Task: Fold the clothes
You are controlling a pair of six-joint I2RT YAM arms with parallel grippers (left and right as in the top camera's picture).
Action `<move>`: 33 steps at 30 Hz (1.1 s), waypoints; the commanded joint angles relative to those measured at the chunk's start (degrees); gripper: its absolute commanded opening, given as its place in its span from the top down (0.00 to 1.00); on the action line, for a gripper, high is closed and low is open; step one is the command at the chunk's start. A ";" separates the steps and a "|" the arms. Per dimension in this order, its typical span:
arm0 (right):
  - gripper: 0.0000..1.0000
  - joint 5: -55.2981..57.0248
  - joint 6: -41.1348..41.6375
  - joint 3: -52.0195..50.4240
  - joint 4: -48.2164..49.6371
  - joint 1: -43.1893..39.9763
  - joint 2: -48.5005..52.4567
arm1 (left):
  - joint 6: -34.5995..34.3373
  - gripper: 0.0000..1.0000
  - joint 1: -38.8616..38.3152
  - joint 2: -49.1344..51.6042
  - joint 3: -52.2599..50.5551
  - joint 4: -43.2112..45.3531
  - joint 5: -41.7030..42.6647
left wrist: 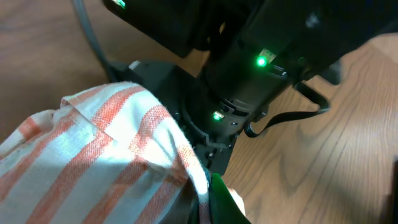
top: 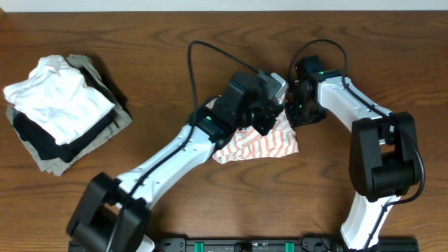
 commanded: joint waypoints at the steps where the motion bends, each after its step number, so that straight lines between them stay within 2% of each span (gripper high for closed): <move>1: 0.59 -1.60 1.25 -0.42 -0.09 1.70 1.92 | -0.11 0.94 -1.18 3.19 1.42 2.38 -0.55; 10: 0.59 -0.79 1.66 -0.42 -0.04 2.34 1.92 | -2.47 0.94 -1.81 6.88 1.40 2.99 -0.55; 15: 0.56 7.30 6.08 0.50 -0.44 1.73 1.53 | -2.45 0.94 -2.89 7.06 1.40 2.95 -0.55; 20: 0.52 10.93 6.34 4.90 -2.25 -0.15 -1.64 | -2.45 0.94 -3.41 7.08 1.27 1.81 -0.55; 23: 0.50 12.04 6.34 8.26 -3.65 -1.75 -4.98 | -2.45 0.86 -3.41 7.13 1.18 0.48 -0.55; 25: 0.50 11.89 6.40 10.12 -4.15 -2.93 -6.99 | -2.45 0.72 -3.41 7.19 1.03 0.11 -0.55; 29: 0.50 11.50 6.49 12.66 -5.55 -4.09 -10.01 | -2.45 0.60 -3.67 7.72 0.87 0.13 -0.52; 33: 0.51 5.84 3.43 13.33 -6.38 -4.15 -11.32 | -2.43 0.59 -4.52 7.91 0.85 0.09 -0.52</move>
